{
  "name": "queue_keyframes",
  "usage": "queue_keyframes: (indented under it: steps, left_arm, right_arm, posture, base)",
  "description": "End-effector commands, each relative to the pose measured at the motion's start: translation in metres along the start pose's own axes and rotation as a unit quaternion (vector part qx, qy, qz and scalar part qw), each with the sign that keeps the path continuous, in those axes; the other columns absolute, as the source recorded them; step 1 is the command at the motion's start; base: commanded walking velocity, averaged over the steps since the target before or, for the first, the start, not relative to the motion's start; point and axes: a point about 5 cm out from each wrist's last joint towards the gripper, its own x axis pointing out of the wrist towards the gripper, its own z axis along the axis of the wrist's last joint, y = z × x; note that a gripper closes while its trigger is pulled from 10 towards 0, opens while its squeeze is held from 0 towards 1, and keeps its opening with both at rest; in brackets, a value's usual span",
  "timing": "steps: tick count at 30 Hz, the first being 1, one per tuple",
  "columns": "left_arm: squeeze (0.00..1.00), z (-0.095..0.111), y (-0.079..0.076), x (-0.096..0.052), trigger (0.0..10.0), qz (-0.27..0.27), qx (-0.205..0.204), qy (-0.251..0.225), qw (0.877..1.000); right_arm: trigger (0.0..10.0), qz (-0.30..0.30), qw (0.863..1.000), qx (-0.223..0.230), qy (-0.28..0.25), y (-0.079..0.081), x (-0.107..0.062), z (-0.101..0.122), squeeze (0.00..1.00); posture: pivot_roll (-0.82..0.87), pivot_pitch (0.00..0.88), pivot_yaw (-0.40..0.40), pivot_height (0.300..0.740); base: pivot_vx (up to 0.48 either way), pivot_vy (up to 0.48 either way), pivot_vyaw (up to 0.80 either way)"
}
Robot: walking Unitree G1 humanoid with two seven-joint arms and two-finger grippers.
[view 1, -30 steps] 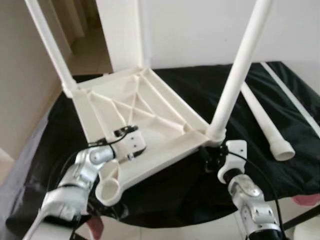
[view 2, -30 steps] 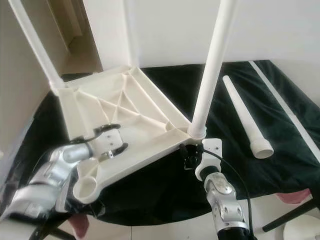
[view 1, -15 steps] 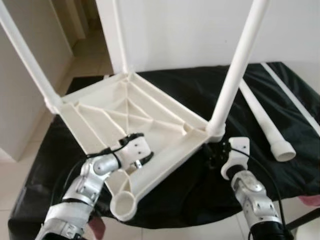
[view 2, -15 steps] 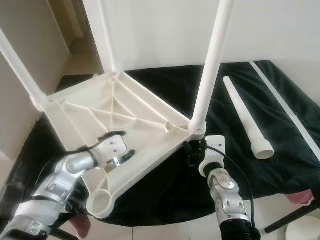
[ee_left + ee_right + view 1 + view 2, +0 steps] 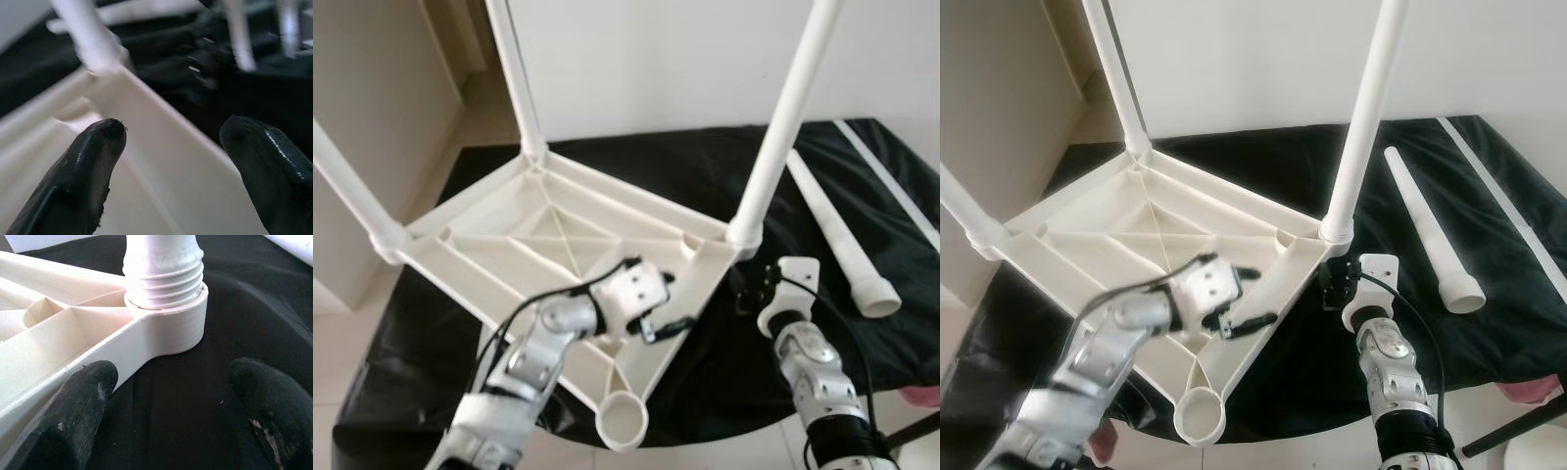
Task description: Building children table
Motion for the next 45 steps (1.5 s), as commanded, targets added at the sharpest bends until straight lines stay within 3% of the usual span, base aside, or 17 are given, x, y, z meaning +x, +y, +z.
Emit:
queue_keyframes:
  steps: [1, 8, 11, 12, 13, 16, 20, 23, 28, 32, 35, 45]
  left_arm:
    - [0.00, -0.005, 0.011, -0.006, 10.0, 0.056, -0.013, 0.002, 0.998]
    - [0.00, 0.004, 0.023, -0.017, 10.0, 0.077, -0.051, -0.030, 0.995]
    - [0.00, 0.004, 0.021, -0.030, 10.0, 0.046, -0.050, -0.037, 0.997]
    - [0.00, 0.000, 0.016, -0.042, 10.0, 0.010, -0.042, -0.031, 0.999]
    - [0.00, 0.000, 0.016, -0.042, 10.0, 0.010, -0.042, -0.031, 0.999]
    - [0.00, -0.009, 0.014, -0.052, 10.0, -0.014, -0.039, -0.010, 0.999]
    - [0.00, -0.027, 0.000, -0.067, 10.0, -0.076, -0.046, 0.043, 0.995]
    - [0.00, -0.030, -0.006, -0.072, 10.0, -0.095, -0.052, 0.054, 0.993]
    - [0.00, -0.032, -0.009, -0.079, 10.0, -0.101, -0.063, 0.067, 0.991]
    - [0.00, -0.038, -0.013, -0.095, 10.0, -0.116, -0.079, 0.095, 0.986]
    - [0.00, -0.039, -0.014, -0.096, 10.0, -0.118, -0.079, 0.097, 0.985]
    - [0.00, -0.048, -0.001, -0.113, 10.0, -0.092, -0.055, 0.146, 0.983]
  right_arm:
    - [10.0, 0.005, 1.000, 0.003, -0.002, 0.002, -0.001, -0.002, 0.00]
    - [10.0, -0.010, 1.000, 0.010, -0.018, -0.006, -0.004, 0.000, 0.00]
    - [10.0, -0.017, 1.000, 0.012, -0.023, -0.012, -0.009, 0.000, 0.00]
    - [10.0, -0.020, 0.999, 0.012, -0.023, -0.017, -0.013, -0.001, 0.00]
    - [10.0, -0.020, 0.999, 0.012, -0.023, -0.017, -0.013, -0.001, 0.00]
    - [10.0, -0.023, 0.999, 0.010, -0.023, -0.021, -0.016, -0.002, 0.00]
    - [10.0, -0.022, 0.999, 0.007, -0.022, -0.024, -0.019, -0.003, 0.00]
    - [10.0, -0.021, 1.000, 0.007, -0.022, -0.023, -0.019, -0.003, 0.00]
    - [10.0, -0.019, 1.000, 0.008, -0.022, -0.022, -0.019, -0.004, 0.00]
    - [10.0, -0.012, 1.000, 0.011, -0.020, -0.018, -0.017, -0.005, 0.00]
    - [10.0, -0.011, 1.000, 0.011, -0.021, -0.017, -0.017, -0.005, 0.00]
    - [10.0, -0.004, 1.000, 0.011, -0.022, -0.016, -0.014, -0.003, 0.00]
  posture:
    - [-0.06, 0.000, 0.067, 0.740]
    - [-0.06, 0.000, 0.068, 0.740]
    - [-0.06, 0.000, 0.067, 0.740]
    - [-0.06, 0.000, 0.066, 0.740]
    - [-0.06, 0.000, 0.066, 0.740]
    - [-0.06, 0.000, 0.064, 0.740]
    - [-0.05, 0.010, 0.060, 0.740]
    - [-0.05, 0.013, 0.061, 0.740]
    - [-0.04, 0.019, 0.058, 0.740]
    - [-0.03, 0.022, 0.053, 0.740]
    - [-0.03, 0.022, 0.053, 0.740]
    - [-0.02, 0.026, 0.046, 0.740]
  base:
    - [0.000, 0.000, 0.00]
    - [0.000, 0.000, 0.00]
    - [0.000, 0.000, 0.00]
    - [0.000, 0.000, 0.00]
    - [0.000, 0.000, 0.00]
    - [0.000, 0.000, 0.00]
    - [0.000, 0.000, 0.00]
    - [0.000, 0.000, 0.00]
    - [0.000, 0.000, 0.00]
    - [0.000, 0.000, 0.00]
    - [0.000, 0.000, 0.00]
    - [0.000, 0.000, 0.00]
